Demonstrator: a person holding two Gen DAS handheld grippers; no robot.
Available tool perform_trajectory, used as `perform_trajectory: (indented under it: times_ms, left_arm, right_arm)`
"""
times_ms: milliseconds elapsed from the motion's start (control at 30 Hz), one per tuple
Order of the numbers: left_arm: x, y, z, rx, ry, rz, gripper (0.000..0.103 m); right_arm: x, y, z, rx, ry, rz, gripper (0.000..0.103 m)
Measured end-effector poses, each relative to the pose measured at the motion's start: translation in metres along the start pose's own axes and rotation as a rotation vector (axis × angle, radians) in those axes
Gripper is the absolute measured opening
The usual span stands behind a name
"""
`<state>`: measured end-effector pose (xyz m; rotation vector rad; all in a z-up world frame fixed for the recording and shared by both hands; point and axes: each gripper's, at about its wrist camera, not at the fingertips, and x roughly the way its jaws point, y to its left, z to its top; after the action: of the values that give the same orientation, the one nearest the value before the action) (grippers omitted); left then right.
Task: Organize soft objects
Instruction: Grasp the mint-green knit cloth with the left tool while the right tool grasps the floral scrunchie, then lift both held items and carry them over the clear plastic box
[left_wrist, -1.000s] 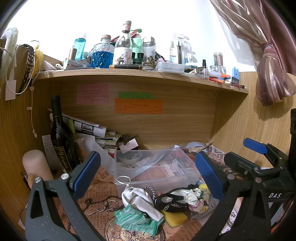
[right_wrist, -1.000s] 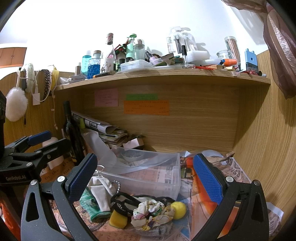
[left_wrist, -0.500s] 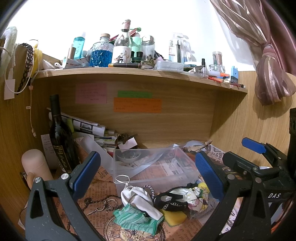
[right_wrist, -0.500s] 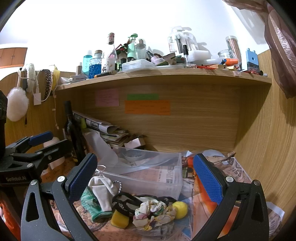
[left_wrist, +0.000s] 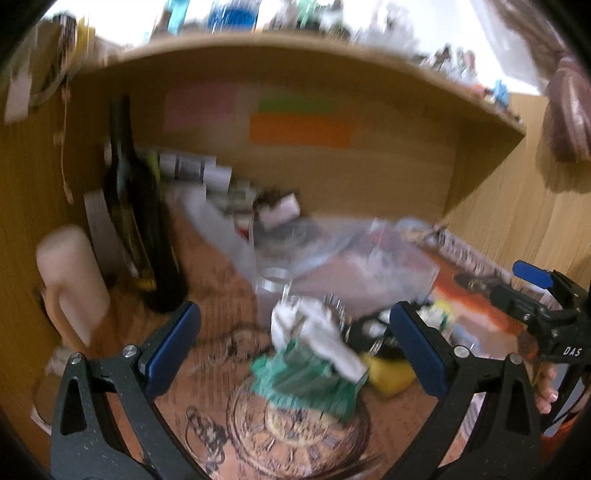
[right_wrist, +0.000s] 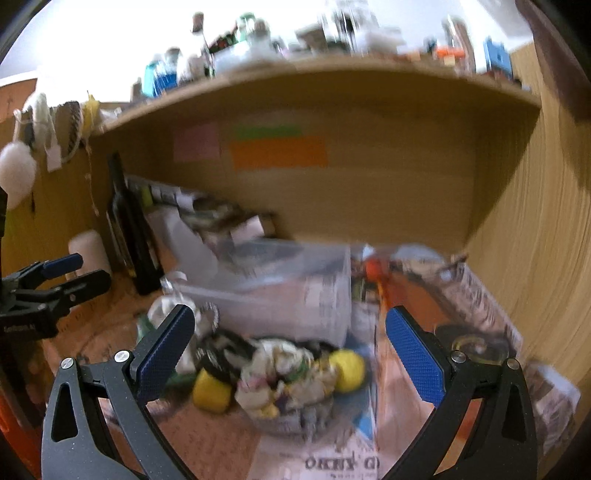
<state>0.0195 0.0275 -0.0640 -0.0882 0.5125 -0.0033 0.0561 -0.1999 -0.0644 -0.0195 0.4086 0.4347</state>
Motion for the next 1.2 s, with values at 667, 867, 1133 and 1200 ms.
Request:
perform_trajectory:
  times_ms: [667, 867, 1133, 1200]
  left_arm:
    - [0.082, 0.030, -0.059, -0.153, 0.300, -0.063, 0.072]
    - [0.081, 0.021, -0.062, -0.120, 0.287, -0.064, 0.056]
    - [0.069, 0.033, -0.058, -0.144, 0.278, -0.051, 0.026]
    - [0.060, 0.036, -0.056, -0.145, 0.264, -0.044, 0.023]
  right_arm:
    - [0.059, -0.017, -0.050, 0.128, 0.279, 0.121, 0.068]
    - [0.063, -0.014, -0.055, 0.112, 0.304, 0.111, 0.045]
    - [0.055, -0.021, -0.050, 0.126, 0.271, 0.096, 0.018]
    - [0.050, -0.022, -0.047, 0.124, 0.250, 0.087, 0.016]
